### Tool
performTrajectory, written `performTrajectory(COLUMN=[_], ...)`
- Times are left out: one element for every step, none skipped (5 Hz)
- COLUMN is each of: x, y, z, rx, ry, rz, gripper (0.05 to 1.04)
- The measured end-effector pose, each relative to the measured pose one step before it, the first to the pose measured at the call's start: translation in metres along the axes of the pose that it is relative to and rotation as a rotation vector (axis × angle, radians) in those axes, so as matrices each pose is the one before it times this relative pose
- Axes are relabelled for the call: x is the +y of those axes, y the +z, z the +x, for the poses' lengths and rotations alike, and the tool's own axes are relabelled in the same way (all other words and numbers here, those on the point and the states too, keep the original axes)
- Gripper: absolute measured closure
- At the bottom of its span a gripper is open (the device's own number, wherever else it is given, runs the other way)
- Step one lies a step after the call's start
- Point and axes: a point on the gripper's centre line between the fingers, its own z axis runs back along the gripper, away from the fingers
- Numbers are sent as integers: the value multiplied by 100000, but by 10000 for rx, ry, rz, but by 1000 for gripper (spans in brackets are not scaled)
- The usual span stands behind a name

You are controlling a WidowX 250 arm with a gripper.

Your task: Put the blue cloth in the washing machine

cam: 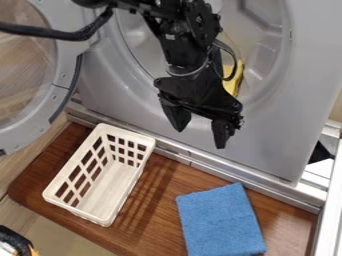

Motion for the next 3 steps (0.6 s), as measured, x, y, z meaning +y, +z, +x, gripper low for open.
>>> performTrajectory(x=[34, -1259, -755], y=[-623, -2165, -3335], z=[-358, -738, -819], rx=[230, 470, 710], ry=[41, -484, -448], rz=[7, -55, 14], gripper=[83, 83, 83])
